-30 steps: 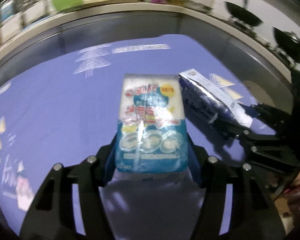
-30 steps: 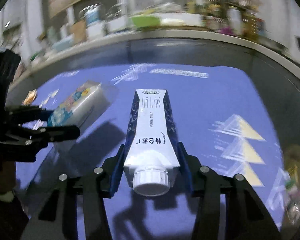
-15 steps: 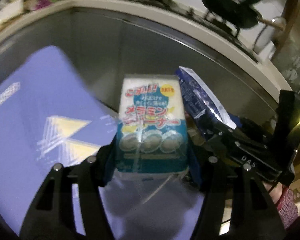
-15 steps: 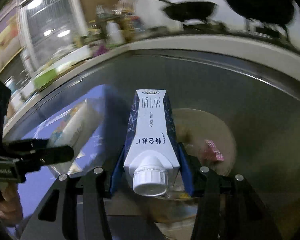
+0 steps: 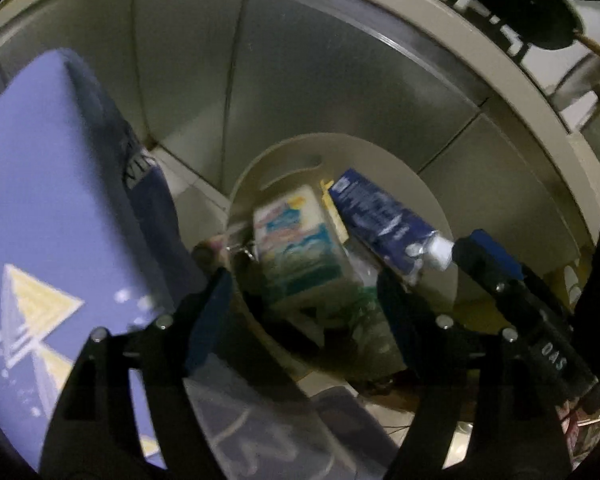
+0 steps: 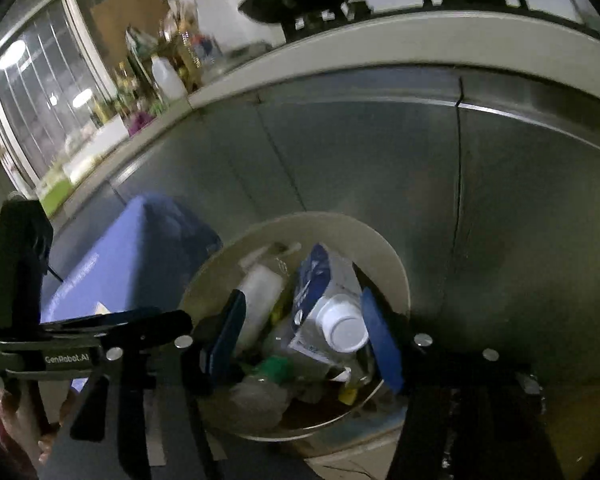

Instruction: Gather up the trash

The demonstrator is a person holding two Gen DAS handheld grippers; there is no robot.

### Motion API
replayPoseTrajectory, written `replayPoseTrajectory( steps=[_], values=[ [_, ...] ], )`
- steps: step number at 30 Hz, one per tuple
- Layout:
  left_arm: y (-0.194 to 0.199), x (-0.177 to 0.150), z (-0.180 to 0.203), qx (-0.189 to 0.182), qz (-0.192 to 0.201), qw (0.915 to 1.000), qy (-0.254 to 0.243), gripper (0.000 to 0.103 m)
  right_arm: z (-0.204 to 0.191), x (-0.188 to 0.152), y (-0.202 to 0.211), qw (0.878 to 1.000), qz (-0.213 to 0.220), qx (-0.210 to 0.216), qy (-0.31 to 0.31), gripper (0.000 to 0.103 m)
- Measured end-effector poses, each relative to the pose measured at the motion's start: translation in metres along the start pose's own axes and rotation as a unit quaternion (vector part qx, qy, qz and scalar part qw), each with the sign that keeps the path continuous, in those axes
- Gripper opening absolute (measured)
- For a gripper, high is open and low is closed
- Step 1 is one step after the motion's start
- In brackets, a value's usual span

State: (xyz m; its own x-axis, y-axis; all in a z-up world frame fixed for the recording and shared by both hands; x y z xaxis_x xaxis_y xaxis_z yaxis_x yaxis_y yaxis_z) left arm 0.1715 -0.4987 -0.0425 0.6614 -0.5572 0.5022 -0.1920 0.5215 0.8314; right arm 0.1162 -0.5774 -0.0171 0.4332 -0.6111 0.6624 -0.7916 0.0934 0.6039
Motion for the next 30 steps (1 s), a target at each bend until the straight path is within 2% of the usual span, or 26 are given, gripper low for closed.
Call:
replayPoseTrajectory(
  steps=[5,9,15,23,27,30],
  values=[
    [0.045,-0.029,-0.001,0.004,0.039,0.9992,-0.004,0.072,-0.018,-0.02,0.031,0.998,0.023,0.039,-0.033,0.057],
    [0.068,-0.056,-0.005,0.039,0.049,0.998,-0.011,0.072,-0.042,-0.038,0.047,0.995,0.028,0.065,-0.065,0.057],
    [0.112,-0.095,-0.025,0.126,0.073,0.9888,-0.031,0.072,-0.069,-0.061,0.082,0.991,0.06,0.079,-0.088,0.057],
    [0.165,-0.135,-0.041,0.17,0.094,0.9807,-0.019,0.072,-0.11,-0.085,0.105,0.992,0.058,0.086,-0.073,0.058],
    [0.185,-0.148,-0.045,0.178,0.103,0.9787,-0.008,0.079,-0.122,-0.095,0.115,0.993,0.049,0.083,-0.074,0.07],
    [0.195,-0.151,-0.047,0.183,0.109,0.977,-0.007,0.084,-0.127,-0.104,0.122,0.992,0.043,0.082,-0.081,0.074]
  ],
)
Point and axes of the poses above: each gripper's, at about its wrist camera, not at the fingertips, and y roughly against the way its jaws point, z to its right, x to its top, the point moved 9 cm from there along -y, roughly the way its jaws point, and after that the axes turned 7 degrees about -y, right-handed, at the moved point
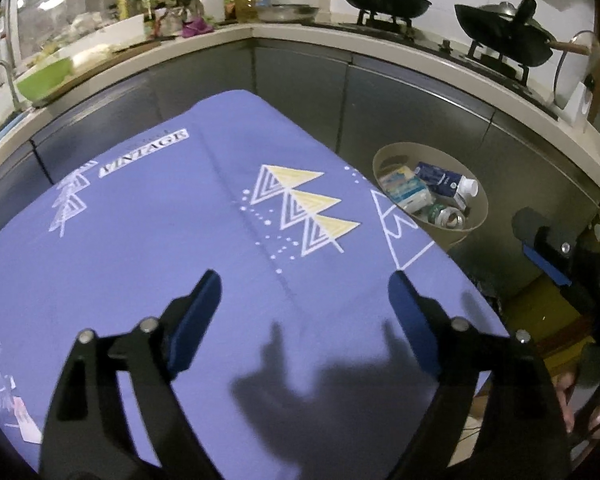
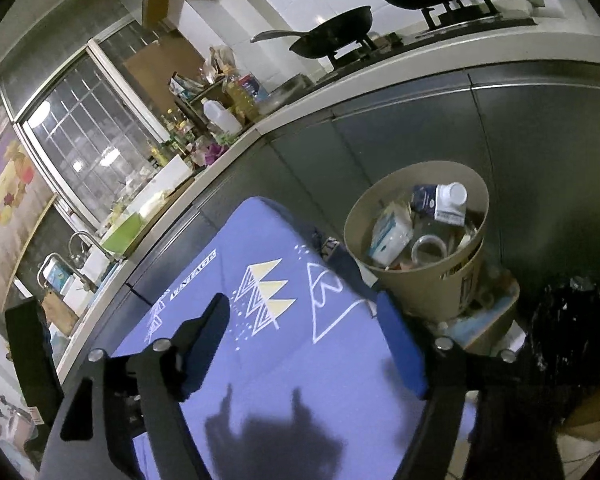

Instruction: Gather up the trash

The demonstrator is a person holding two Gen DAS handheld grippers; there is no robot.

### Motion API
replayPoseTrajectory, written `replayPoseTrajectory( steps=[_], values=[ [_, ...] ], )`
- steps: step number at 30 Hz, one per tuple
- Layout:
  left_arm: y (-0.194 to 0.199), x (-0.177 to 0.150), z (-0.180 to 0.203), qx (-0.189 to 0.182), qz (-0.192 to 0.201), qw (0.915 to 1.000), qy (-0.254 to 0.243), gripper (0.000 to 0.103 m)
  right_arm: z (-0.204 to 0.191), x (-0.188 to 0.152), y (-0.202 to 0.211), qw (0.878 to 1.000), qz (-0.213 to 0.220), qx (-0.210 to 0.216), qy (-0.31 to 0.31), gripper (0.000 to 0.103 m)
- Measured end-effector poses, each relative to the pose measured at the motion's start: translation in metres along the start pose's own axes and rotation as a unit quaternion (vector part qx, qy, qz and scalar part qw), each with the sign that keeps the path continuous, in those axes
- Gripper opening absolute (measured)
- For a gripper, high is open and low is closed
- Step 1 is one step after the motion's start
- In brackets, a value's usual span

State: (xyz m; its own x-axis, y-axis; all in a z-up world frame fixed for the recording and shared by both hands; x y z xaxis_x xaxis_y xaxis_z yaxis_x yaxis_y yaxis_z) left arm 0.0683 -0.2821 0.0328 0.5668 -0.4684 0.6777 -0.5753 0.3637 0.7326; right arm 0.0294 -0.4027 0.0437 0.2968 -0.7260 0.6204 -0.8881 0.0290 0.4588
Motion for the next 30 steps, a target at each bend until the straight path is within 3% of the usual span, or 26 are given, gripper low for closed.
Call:
replayPoseTrajectory(
  steps=[9,24,30],
  values=[
    [0.027,0.004,-0.016,0.027,0.029,0.9992,-0.002,0.097,-0.01,-0.006,0.013,1.0,-0.001,-0.007,-0.005,0.081],
    [0.035,0.001,-0.019,0.001,0.023,0.9997,0.005,0.097,-0.016,-0.008,0.012,1.0,0.002,-0.022,-0.003,0.086],
    [0.033,-0.002,-0.02,0.009,0.013,0.9999,0.007,0.097,-0.015,-0.011,0.008,1.0,-0.005,-0.028,-0.003,0.086]
  ],
)
Point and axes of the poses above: each gripper's, at about its wrist camera, not at the fingertips, and y roughly against the way its jaws point, z to its right, x to its top, the point moved 9 cm from there along -y, roughly the way its jaws point, and after that the axes turned 7 degrees about -y, right-handed, at the moved point
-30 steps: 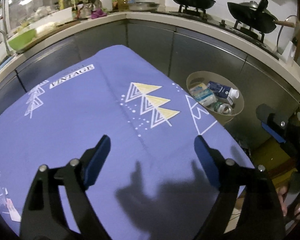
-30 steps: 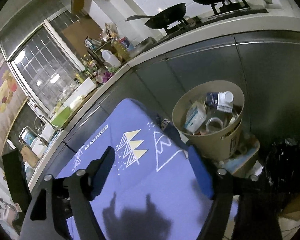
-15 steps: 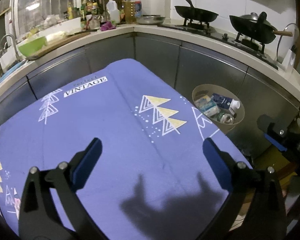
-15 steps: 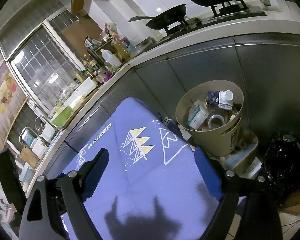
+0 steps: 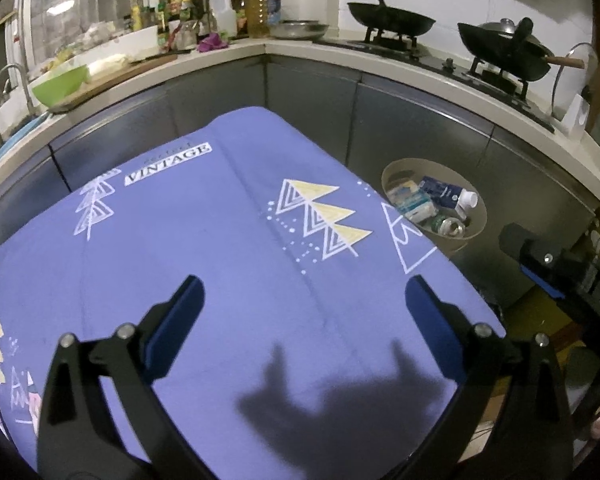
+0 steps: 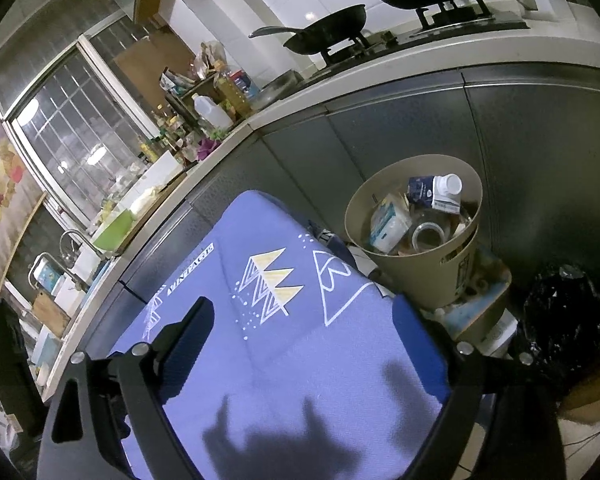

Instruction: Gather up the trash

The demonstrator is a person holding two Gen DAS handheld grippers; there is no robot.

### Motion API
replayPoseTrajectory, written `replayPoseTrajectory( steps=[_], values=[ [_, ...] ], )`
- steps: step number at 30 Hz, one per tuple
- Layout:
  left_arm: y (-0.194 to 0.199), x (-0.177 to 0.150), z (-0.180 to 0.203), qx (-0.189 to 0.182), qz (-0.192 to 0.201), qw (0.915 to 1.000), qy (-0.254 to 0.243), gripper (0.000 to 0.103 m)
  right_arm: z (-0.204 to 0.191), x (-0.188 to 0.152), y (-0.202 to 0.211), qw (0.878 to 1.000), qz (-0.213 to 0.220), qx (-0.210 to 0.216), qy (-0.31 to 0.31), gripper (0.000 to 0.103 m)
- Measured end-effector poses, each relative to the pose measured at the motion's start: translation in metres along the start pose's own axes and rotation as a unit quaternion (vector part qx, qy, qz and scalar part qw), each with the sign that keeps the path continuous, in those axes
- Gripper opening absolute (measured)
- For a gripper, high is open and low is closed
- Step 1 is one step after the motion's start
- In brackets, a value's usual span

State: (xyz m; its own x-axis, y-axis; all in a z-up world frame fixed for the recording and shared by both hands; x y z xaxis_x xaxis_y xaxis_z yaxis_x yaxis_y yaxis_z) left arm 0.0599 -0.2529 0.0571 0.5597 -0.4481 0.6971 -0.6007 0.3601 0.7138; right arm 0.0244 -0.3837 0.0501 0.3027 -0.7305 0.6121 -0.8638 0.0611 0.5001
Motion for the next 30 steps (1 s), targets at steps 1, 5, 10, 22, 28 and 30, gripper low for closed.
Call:
replayPoseTrajectory(
  steps=[1,5,10,22,28,30],
  values=[
    [-0.001,-0.001,-0.001,0.0,-0.004,1.0,0.003,0.097,0.0,0.0,0.0,1.0,0.0,-0.001,0.001,0.087],
    [-0.004,-0.006,-0.01,0.013,-0.016,0.9996,0.018,0.097,-0.001,-0.001,-0.003,1.0,-0.004,-0.004,0.002,0.088],
    [-0.004,-0.013,-0.02,0.037,-0.027,0.9986,0.025,0.097,-0.005,-0.004,-0.005,1.0,-0.008,-0.002,0.005,0.088],
    [0.0,-0.024,-0.047,0.08,-0.035,0.9953,0.042,0.097,-0.022,-0.019,-0.016,0.999,-0.034,0.007,0.018,0.089],
    [0.003,-0.024,-0.058,0.11,-0.03,0.9928,0.039,0.097,-0.028,-0.022,-0.017,0.999,-0.036,0.012,0.025,0.089],
    [0.003,-0.024,-0.059,0.11,-0.03,0.9929,0.035,0.097,-0.029,-0.023,-0.018,0.999,-0.038,0.012,0.026,0.089]
  ],
)
Point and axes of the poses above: each gripper's, at about its wrist camera, not at the fingertips, and y roughly against the way its jaws point, z to its right, x to its top, the point moved 9 cm from there along -y, roughly the way its jaws point, and after that the axes turned 7 degrees about -y, right-handed, at the moved point
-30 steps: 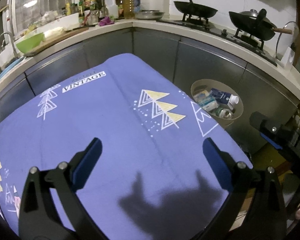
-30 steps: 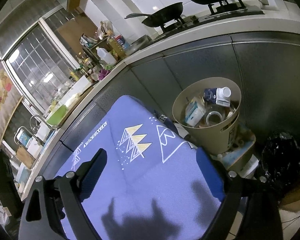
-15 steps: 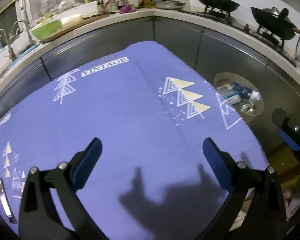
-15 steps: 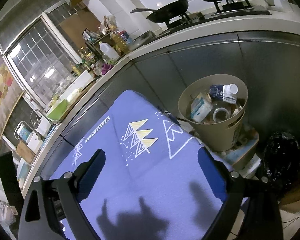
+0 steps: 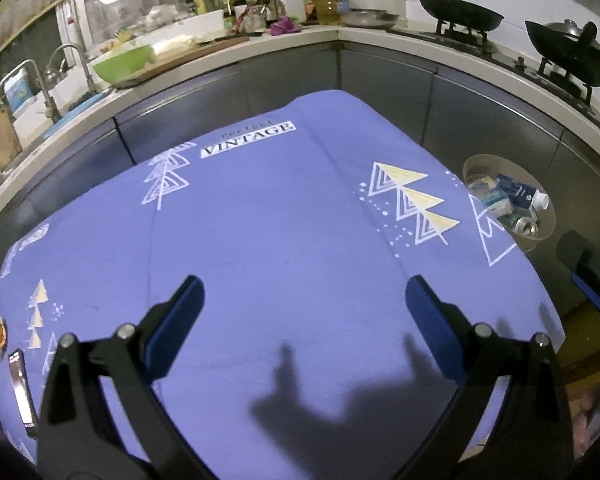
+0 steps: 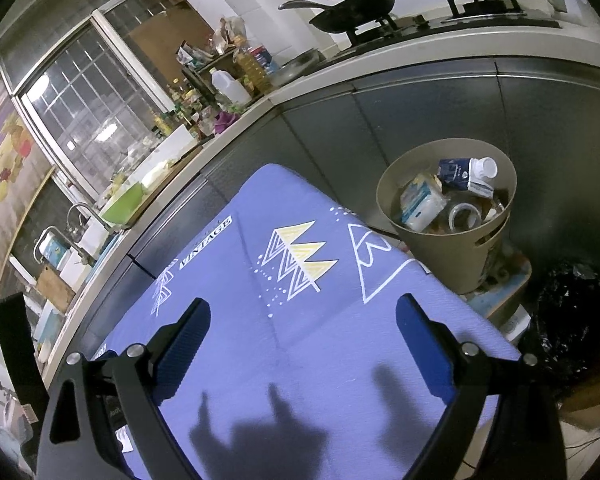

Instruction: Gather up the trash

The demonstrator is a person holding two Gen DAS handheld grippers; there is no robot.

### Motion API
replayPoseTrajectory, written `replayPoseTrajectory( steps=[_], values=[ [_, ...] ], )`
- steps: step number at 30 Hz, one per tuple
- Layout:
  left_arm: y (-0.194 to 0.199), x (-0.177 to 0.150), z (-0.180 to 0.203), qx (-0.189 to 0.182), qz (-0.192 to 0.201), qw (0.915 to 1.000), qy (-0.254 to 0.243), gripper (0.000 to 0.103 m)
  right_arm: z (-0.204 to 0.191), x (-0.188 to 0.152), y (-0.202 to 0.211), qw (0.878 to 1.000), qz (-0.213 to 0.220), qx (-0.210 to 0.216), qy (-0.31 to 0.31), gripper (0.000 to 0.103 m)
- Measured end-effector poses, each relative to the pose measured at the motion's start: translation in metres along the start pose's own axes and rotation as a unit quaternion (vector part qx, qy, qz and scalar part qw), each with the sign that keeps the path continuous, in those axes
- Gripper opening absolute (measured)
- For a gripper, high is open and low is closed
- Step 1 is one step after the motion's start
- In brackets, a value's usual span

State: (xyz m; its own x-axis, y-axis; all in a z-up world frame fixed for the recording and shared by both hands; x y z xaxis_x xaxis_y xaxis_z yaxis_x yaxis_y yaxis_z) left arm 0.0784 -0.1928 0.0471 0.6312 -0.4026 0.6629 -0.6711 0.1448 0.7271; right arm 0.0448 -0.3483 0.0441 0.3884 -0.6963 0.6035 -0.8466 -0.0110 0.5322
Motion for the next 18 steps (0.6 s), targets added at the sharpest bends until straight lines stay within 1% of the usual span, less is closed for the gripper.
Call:
replayPoseTrajectory(
  steps=[4,6,18],
  values=[
    [-0.0011,-0.0017,0.0015,0.005,-0.004,0.9998,-0.021,0.097,0.0,-0.0028,-0.0029,1.0,-0.005,0.0,-0.001,0.089],
    [-0.0005,-0.0022,0.0031,0.002,-0.002,0.9997,-0.026,0.097,0.0001,-0.004,-0.0042,1.0,-0.007,0.0,-0.001,0.089],
    [-0.0003,-0.0028,0.0017,0.003,-0.001,0.9997,-0.023,0.097,-0.004,-0.0094,-0.0074,1.0,-0.017,0.002,0.001,0.089]
  ],
)
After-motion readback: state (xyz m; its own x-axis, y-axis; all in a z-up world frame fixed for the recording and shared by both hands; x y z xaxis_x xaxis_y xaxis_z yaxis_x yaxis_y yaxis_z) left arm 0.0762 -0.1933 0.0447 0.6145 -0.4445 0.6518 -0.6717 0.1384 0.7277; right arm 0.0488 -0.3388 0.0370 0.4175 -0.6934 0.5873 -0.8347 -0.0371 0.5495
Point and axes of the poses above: each gripper's, at about its wrist camera, not at the fingertips, and y roughly against the way its jaws point, z to its right, x to its top, the point moved 9 cm from there along -y, roughly the way its jaws point, and after that the axes turned 7 degrees about -y, right-handed, at the moved point
